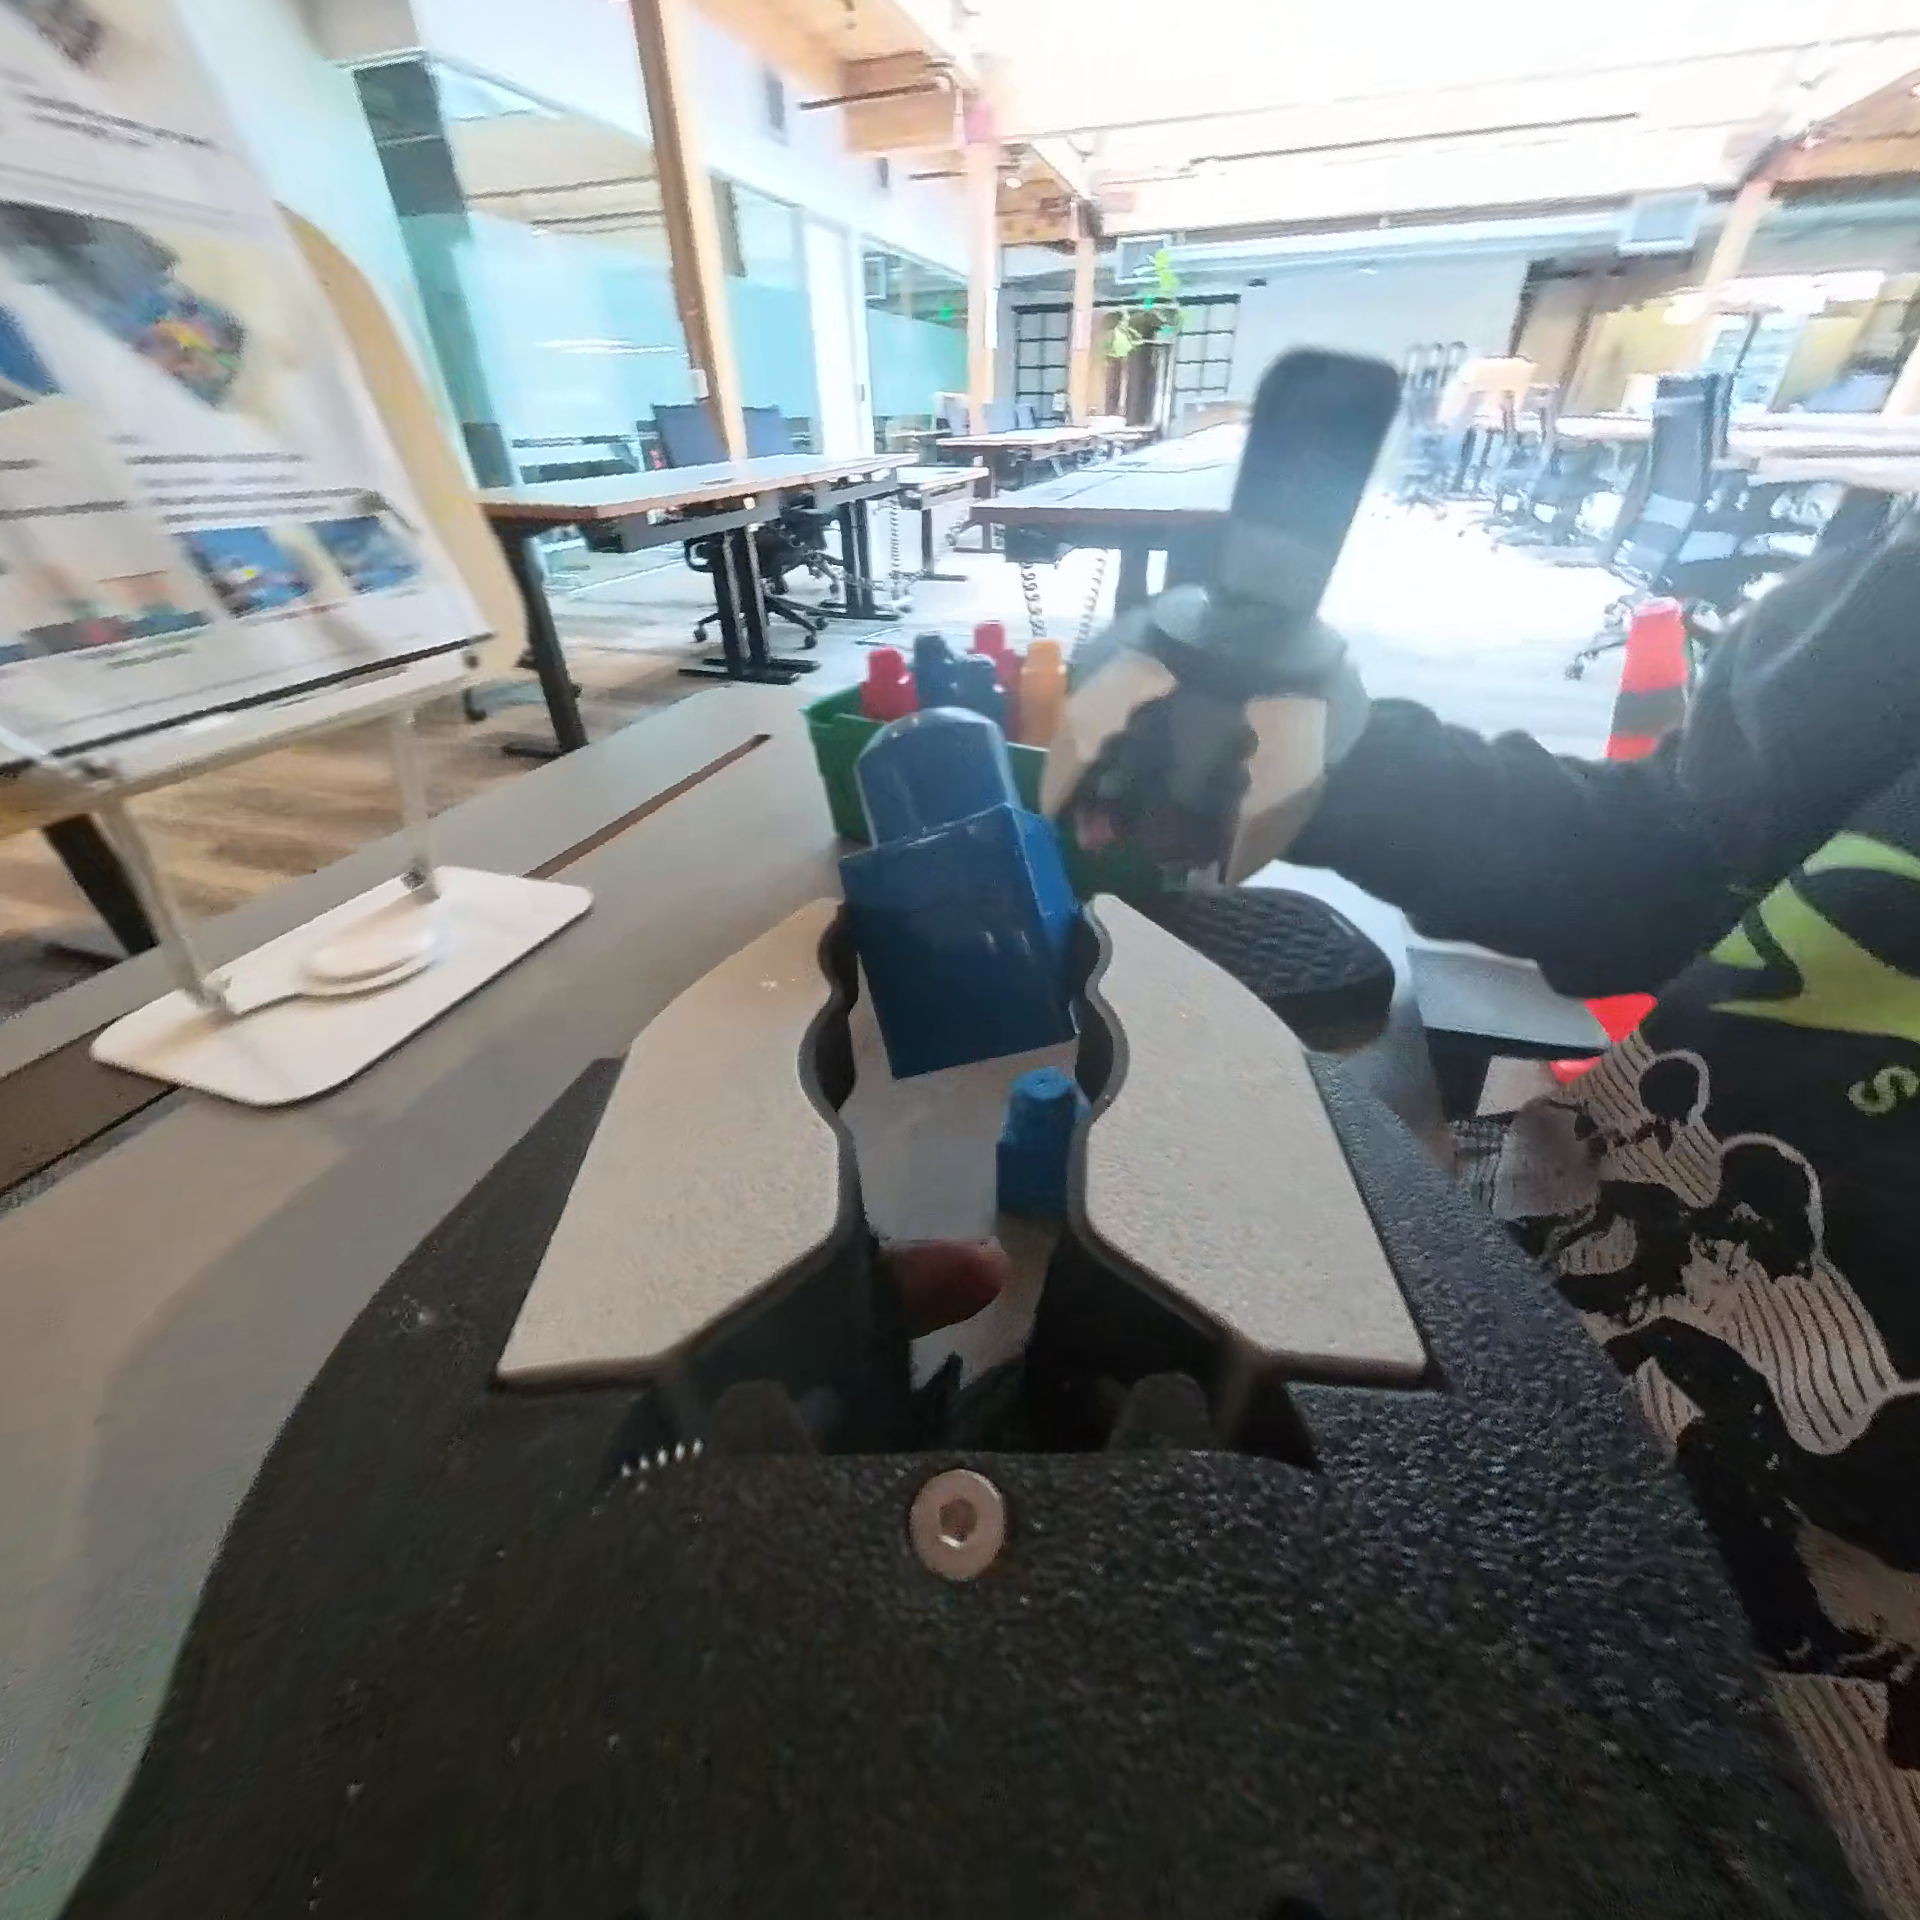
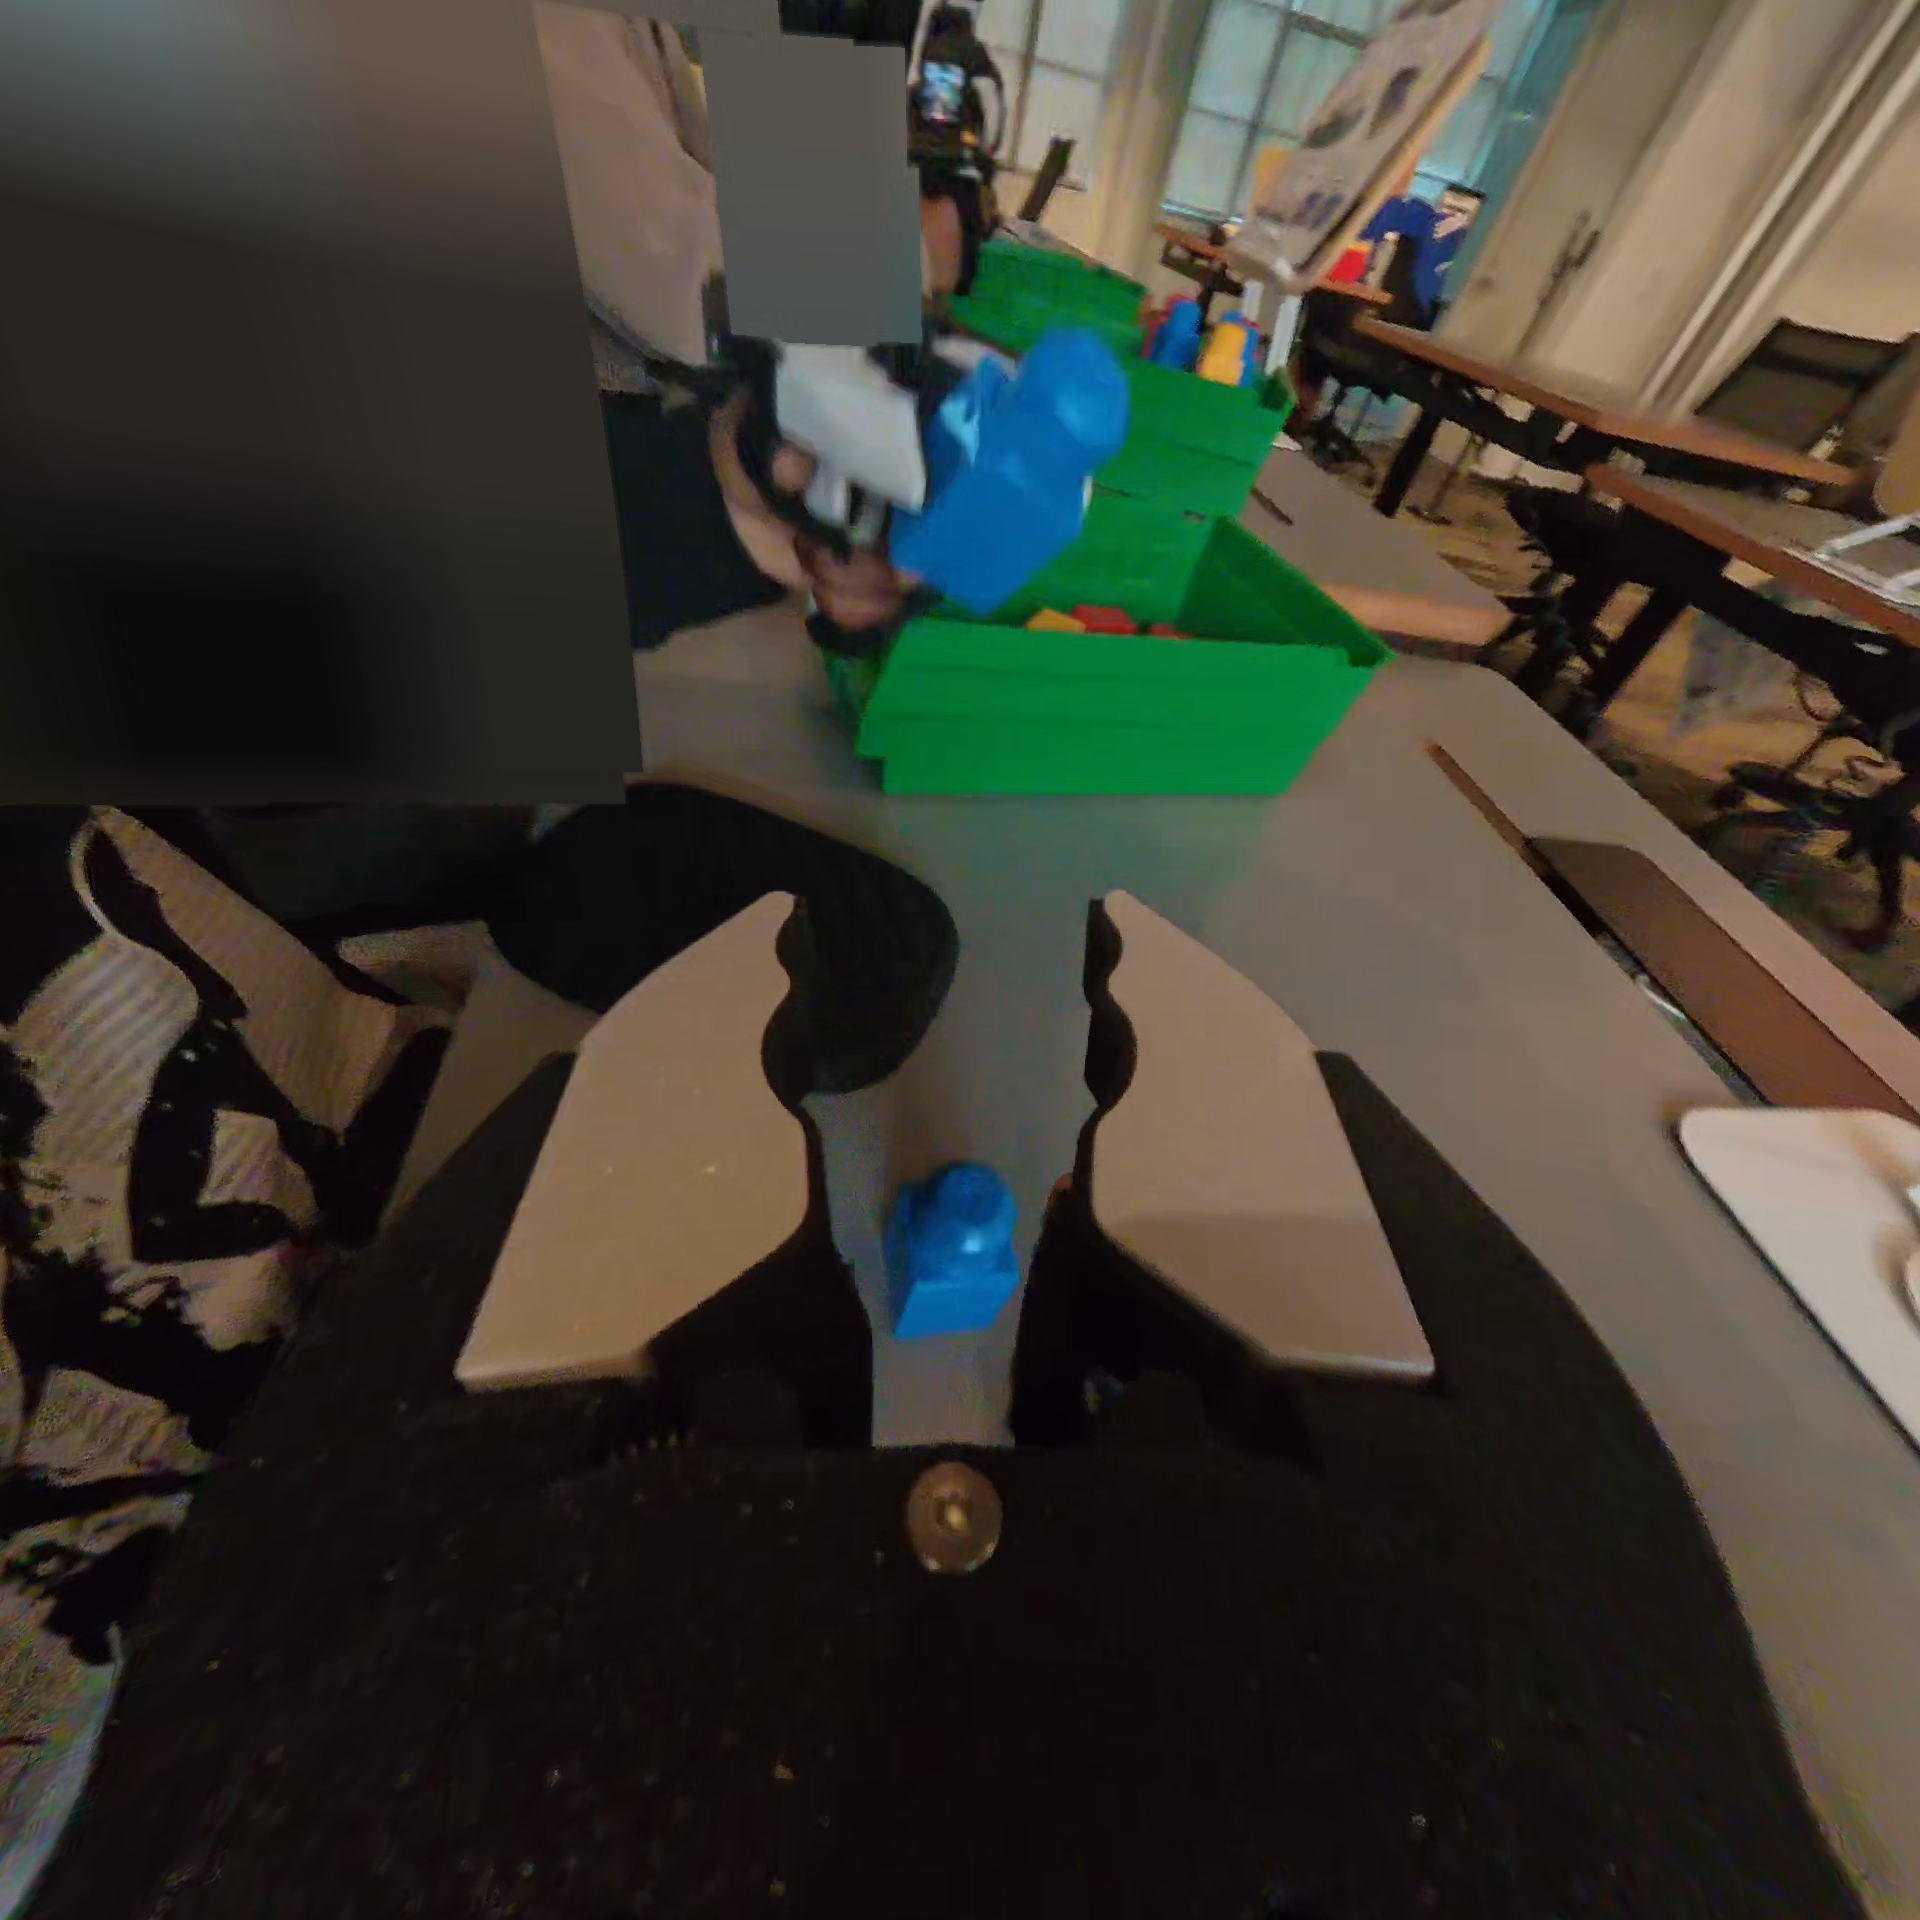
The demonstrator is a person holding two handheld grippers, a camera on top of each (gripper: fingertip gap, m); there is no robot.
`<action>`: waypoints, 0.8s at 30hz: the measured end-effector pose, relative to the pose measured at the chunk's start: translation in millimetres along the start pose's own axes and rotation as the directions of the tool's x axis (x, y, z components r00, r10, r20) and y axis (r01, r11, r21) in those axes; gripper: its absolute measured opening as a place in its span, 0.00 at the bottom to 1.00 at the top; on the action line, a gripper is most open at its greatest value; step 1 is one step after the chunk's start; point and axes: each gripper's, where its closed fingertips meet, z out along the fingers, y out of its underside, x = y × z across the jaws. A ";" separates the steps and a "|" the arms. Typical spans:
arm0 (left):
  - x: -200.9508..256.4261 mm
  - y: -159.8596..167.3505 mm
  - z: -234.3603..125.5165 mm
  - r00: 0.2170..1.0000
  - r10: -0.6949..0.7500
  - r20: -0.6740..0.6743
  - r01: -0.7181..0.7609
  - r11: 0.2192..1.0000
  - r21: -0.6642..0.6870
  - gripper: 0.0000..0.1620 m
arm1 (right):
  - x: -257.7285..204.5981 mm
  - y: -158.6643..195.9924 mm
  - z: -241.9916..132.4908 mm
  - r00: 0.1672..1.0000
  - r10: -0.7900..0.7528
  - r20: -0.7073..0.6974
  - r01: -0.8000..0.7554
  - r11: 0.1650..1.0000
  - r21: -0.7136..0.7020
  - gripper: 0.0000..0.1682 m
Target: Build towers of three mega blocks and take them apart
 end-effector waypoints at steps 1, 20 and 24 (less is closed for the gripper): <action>8.0 2.1 6.8 1.000 0.026 -0.013 -0.026 1.000 -0.006 0.24 | -0.3 -8.1 2.8 1.000 0.000 0.015 0.000 1.000 -0.006 0.31; 57.0 38.5 58.1 0.971 0.230 -0.064 -0.238 0.958 -0.160 0.24 | -15.2 -14.2 36.5 0.977 0.123 0.175 -0.070 0.957 -0.283 0.22; 55.4 45.2 61.0 0.982 0.180 -0.063 -0.187 0.975 -0.119 0.38 | -6.3 -10.8 23.8 0.985 0.071 0.158 -0.015 0.944 -0.330 0.21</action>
